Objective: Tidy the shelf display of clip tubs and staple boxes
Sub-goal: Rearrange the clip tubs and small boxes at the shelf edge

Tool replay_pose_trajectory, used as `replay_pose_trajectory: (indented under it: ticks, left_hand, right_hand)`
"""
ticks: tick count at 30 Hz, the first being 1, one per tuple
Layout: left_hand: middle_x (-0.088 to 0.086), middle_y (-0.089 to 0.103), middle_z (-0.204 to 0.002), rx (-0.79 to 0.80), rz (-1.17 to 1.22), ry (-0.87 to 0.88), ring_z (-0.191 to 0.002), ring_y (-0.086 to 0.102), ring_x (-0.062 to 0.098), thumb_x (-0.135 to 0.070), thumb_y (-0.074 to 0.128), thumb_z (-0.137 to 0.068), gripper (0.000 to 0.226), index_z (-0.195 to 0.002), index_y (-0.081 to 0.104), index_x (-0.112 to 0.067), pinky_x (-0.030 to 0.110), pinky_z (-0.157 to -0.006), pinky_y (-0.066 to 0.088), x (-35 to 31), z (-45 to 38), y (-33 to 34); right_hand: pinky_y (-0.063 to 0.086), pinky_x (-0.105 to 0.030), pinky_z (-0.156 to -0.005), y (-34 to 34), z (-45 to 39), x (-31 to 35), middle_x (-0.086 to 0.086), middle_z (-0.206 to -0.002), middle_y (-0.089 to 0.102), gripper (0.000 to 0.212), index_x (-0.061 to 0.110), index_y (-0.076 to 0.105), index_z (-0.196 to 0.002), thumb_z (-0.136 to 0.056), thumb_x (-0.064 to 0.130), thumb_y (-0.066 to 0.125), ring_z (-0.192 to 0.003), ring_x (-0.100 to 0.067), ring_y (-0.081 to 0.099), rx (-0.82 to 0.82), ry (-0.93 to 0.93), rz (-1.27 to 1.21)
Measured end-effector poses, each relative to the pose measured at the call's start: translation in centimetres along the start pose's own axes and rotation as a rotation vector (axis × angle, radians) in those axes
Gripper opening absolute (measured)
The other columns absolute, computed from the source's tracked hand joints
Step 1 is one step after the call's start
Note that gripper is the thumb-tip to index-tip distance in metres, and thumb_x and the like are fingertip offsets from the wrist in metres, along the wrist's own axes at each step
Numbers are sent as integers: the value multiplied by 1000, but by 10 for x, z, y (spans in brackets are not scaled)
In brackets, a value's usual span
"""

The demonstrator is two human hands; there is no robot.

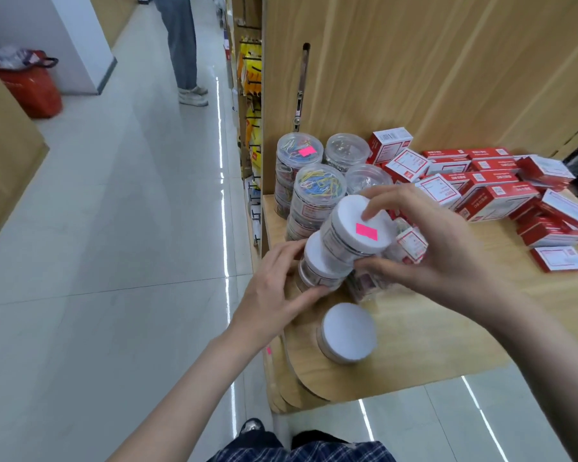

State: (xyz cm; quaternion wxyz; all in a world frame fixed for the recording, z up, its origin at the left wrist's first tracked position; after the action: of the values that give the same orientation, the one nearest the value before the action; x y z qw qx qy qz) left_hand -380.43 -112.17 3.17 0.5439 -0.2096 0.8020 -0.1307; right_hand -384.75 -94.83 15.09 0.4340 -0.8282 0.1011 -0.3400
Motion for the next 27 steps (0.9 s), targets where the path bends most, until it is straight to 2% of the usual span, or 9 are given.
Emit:
replay_pose_trajectory:
  ticks: [3, 5, 9, 11, 15, 17, 20, 24, 27]
  left_hand:
    - [-5, 50, -120, -62, -8, -33, -105, 52, -2, -49, 63, -76, 64, -130, 41, -24, 13, -90, 40, -6, 9, 1]
    - [-5, 51, -119, -136, -28, -57, -107, 51, -2, -44, 57, -82, 54, -130, 43, -22, 13, -89, 41, -11, 23, 3]
    - [-10, 50, -123, -265, -63, -153, -113, 49, -3, -35, 43, -88, 44, -130, 43, -20, 11, -93, 36, -22, 60, 20]
    - [-11, 49, -128, -302, -75, -214, -118, 46, -2, -34, 41, -87, 45, -131, 42, -22, 11, -97, 33, -30, 76, 29]
    - [-19, 45, -131, -305, -71, -304, -120, 39, -10, -32, 47, -79, 53, -130, 36, -34, 4, -96, 27, -50, 94, 46]
    - [-17, 42, -136, -280, -84, -337, -124, 37, -7, -38, 48, -72, 63, -133, 32, -36, 10, -101, 28, -52, 98, 51]
    - [-9, 40, -141, -238, -118, -368, -130, 34, 2, -36, 47, -68, 74, -139, 31, -26, 23, -107, 28, -50, 99, 51]
    - [-13, 41, -136, -280, -115, -369, -122, 35, -9, -18, 46, -74, 63, -135, 34, -27, 3, -99, 23, -48, 89, 34]
    - [-10, 45, -134, -319, -89, -341, -122, 40, -3, -26, 49, -82, 54, -134, 40, -19, 4, -98, 26, -41, 75, 20]
  right_hand:
    - [34, -12, -92, -20, 10, 4, 3, -115, 54, 39, 20, 52, -100, -70, 38, 68, -114, -5, 48, 18, -51, 2]
    - [35, -15, -92, -27, 24, 8, 3, -118, 53, 38, 21, 52, -101, -72, 41, 65, -114, -6, 48, 75, -90, 38]
    - [33, -41, -101, -15, 60, 6, -1, -117, 54, 32, 25, 49, -103, -78, 40, 61, -112, -15, 50, 140, -253, 228]
    - [28, -48, -103, -4, 72, 6, -5, -114, 58, 27, 21, 54, -100, -78, 37, 57, -106, -22, 56, 122, -304, 313]
    - [27, -52, -102, 20, 76, 2, -8, -107, 63, 24, 13, 60, -92, -76, 30, 56, -103, -28, 58, 64, -350, 433]
    - [26, -55, -103, 27, 76, -1, -8, -111, 63, 26, 12, 60, -93, -79, 33, 54, -111, -28, 55, 59, -334, 456]
    - [23, -57, -106, 28, 82, -1, -10, -123, 58, 29, 12, 61, -93, -82, 38, 53, -122, -29, 46, -9, -312, 458]
    - [17, -57, -108, 38, 92, -2, -11, -124, 56, 44, 16, 52, -106, -72, 43, 57, -123, -32, 39, -69, -252, 493]
    - [18, -57, -106, 48, 90, 0, -9, -117, 60, 38, 14, 54, -103, -73, 38, 59, -120, -31, 40, -133, -190, 504]
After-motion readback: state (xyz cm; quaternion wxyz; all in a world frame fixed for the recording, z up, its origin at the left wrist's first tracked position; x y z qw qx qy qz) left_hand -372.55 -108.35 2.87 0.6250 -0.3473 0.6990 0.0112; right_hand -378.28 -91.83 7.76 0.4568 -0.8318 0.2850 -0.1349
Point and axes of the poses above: each hand's wrist, its own z-axis away from the middle knuckle, its own y-axis out of the palm, x = y × z, the point moved 2 cm from there along -z, towards the middle knuckle
